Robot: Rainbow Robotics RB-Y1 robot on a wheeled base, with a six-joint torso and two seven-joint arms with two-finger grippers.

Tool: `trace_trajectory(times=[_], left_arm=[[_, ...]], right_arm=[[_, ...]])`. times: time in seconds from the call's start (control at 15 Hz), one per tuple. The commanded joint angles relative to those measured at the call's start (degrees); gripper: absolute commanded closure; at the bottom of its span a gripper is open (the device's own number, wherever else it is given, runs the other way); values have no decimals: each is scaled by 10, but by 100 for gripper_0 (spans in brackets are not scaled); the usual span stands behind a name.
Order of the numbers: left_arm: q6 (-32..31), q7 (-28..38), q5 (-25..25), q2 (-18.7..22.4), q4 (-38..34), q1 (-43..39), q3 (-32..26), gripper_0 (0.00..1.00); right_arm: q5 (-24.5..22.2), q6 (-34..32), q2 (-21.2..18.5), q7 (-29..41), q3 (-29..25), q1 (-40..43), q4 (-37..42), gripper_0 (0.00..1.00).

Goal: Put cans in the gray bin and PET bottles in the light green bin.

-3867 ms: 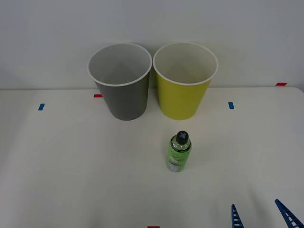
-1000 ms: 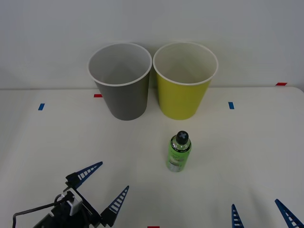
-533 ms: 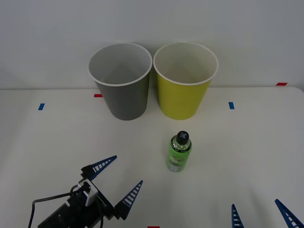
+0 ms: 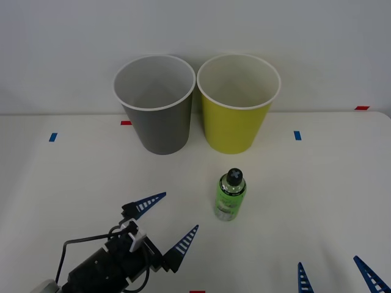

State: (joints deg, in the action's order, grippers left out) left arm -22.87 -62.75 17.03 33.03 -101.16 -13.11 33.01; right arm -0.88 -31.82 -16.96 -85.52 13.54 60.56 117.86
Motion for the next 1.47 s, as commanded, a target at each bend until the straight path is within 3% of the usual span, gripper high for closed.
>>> trace_trajectory(times=[0.07,0.67,1.07,1.47], left_arm=[[20,5,-11,-3,0,24,29,0],[104,11,-2,-41,0,88,67,0],[136,13,5,-94,-1,92,81,0],[184,12,16,-111,0,123,92,0]], right_arm=[[0,0,0,0,0,0,0,0],[0,0,0,0,0,0,0,0],[0,0,0,0,0,0,0,0],[0,0,0,0,0,0,0,0]])
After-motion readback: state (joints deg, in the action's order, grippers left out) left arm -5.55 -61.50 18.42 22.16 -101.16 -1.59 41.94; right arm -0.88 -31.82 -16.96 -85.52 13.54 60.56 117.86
